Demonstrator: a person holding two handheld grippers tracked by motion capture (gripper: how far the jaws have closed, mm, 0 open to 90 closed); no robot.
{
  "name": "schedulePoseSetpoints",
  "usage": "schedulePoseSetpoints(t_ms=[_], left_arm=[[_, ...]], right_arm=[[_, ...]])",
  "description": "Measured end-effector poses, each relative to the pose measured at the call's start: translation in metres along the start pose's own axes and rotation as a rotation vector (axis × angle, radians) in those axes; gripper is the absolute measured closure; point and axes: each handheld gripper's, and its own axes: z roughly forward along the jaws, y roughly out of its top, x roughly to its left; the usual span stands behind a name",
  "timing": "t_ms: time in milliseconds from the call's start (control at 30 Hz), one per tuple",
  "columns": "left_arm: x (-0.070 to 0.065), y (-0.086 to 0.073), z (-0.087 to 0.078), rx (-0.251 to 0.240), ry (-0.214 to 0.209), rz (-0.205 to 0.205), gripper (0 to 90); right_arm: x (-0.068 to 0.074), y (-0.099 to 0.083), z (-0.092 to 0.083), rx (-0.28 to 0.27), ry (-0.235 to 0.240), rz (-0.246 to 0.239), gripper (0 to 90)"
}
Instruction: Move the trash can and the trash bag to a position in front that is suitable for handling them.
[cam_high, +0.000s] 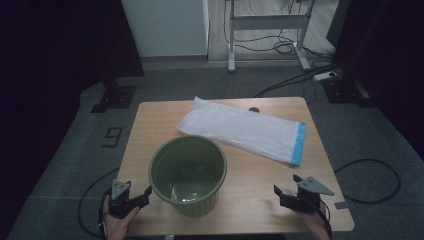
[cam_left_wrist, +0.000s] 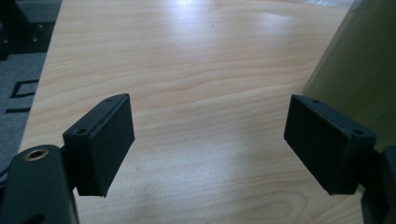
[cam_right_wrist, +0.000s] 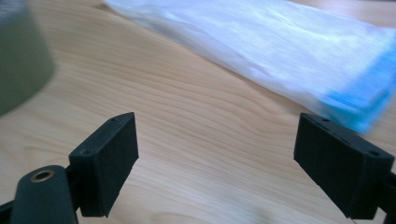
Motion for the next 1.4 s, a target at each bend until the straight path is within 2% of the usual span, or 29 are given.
schedulePoseSetpoints(t_ms=[100, 200, 333, 367, 400, 467, 600, 700, 767, 1000, 1033, 1167, 1233, 1400], left_arm=[[-0.002, 0.000, -0.001, -0.012, 0.007, 0.016, 15.8], [-0.005, -0.001, -0.004, -0.037, -0.007, 0.021, 16.2], [-0.008, -0.002, -0.012, -0.045, -0.059, 0.047, 16.5], [-0.010, -0.005, -0.020, -0.055, -0.077, 0.067, 17.2], [-0.010, -0.005, -0.020, -0.055, -0.077, 0.067, 17.2], [-0.012, -0.010, -0.030, -0.068, -0.106, 0.069, 17.1], [-0.017, -0.017, -0.044, -0.087, -0.143, 0.107, 17.1], [-0.022, -0.013, -0.050, -0.117, -0.205, 0.134, 16.5], [-0.031, -0.009, -0.053, -0.121, -0.245, 0.179, 15.9], [-0.062, 0.008, -0.046, -0.129, -0.376, 0.286, 12.6], [-0.065, 0.009, -0.043, -0.124, -0.386, 0.301, 12.0], [-0.075, 0.016, -0.034, -0.114, -0.418, 0.333, 13.7], [-0.080, 0.019, -0.029, -0.108, -0.437, 0.343, 13.6], [-0.088, 0.028, -0.016, -0.092, -0.446, 0.369, 14.1]], right_arm=[[-0.005, -0.002, 0.002, 0.005, -0.010, 0.009, 13.5], [-0.008, -0.002, 0.003, 0.011, -0.024, 0.006, 13.9], [-0.006, -0.004, 0.004, 0.028, -0.038, -0.029, 14.2], [-0.007, -0.005, 0.005, 0.040, -0.053, -0.040, 14.3], [-0.007, -0.005, 0.005, 0.040, -0.053, -0.040, 14.3], [-0.008, -0.004, 0.004, 0.034, -0.054, -0.032, 14.4], [-0.012, -0.004, 0.005, 0.028, -0.063, -0.018, 14.4], [-0.015, -0.005, 0.006, 0.032, -0.065, -0.013, 14.5], [-0.015, -0.004, 0.006, 0.031, -0.065, -0.012, 14.5], [-0.015, -0.006, 0.007, 0.038, -0.072, -0.011, 14.6], [-0.015, -0.006, 0.006, 0.039, -0.070, -0.010, 14.6], [-0.017, -0.003, 0.000, 0.001, -0.022, 0.057, 15.3], [-0.017, -0.003, -0.001, -0.003, -0.025, 0.051, 15.3], [-0.019, -0.004, -0.001, 0.006, -0.035, 0.035, 15.3]])
